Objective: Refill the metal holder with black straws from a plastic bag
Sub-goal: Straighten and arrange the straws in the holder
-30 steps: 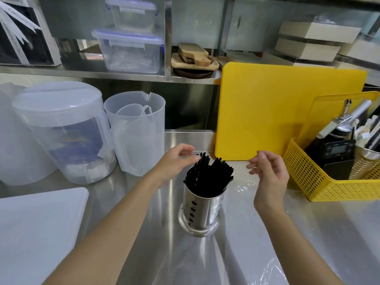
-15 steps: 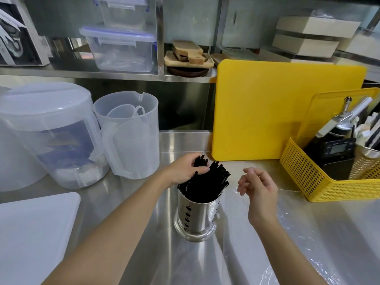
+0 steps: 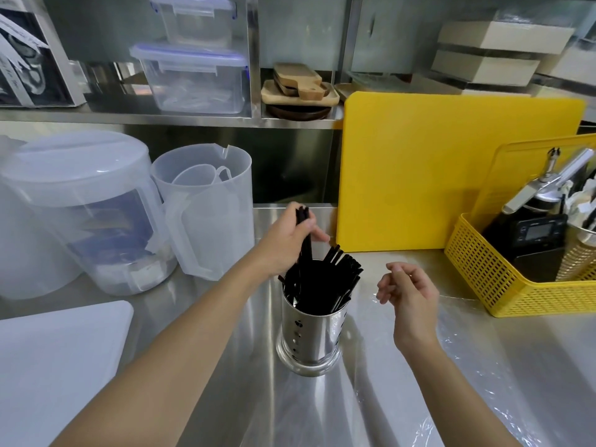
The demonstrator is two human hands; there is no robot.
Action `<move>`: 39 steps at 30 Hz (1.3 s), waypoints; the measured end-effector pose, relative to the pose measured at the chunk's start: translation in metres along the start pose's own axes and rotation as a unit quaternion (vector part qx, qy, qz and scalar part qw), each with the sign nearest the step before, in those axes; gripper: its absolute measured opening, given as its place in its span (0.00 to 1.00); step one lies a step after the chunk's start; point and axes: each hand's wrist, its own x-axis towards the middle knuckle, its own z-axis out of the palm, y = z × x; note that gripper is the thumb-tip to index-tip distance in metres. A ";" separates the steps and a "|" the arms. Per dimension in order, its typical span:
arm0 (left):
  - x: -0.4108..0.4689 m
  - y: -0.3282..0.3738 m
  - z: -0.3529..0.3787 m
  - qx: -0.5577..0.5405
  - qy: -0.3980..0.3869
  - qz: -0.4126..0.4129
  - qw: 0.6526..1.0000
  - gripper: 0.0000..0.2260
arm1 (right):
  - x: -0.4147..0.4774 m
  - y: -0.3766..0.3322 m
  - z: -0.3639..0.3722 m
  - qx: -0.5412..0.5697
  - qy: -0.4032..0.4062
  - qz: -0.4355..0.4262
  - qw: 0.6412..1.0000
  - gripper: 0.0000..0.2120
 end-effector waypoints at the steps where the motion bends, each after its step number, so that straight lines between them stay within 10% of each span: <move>1: 0.000 0.006 -0.003 -0.024 0.022 0.014 0.999 0.05 | 0.001 -0.002 0.000 0.002 -0.001 -0.005 1.000 0.09; 12: -0.006 0.072 -0.040 -0.160 0.166 0.154 0.961 0.08 | 0.001 -0.052 0.008 0.037 -0.005 -0.152 0.988 0.08; 18: -0.023 0.090 -0.038 -0.301 0.133 0.168 0.929 0.07 | -0.032 -0.092 0.037 -0.103 -0.171 -0.255 0.946 0.06; 29: -0.053 0.086 -0.021 -0.390 0.117 0.106 0.907 0.05 | -0.068 -0.080 0.074 -0.206 -0.364 -0.077 0.905 0.07; 39: -0.068 0.077 0.000 -0.429 0.151 0.091 0.886 0.07 | -0.087 -0.064 0.064 0.089 -0.217 0.106 0.966 0.16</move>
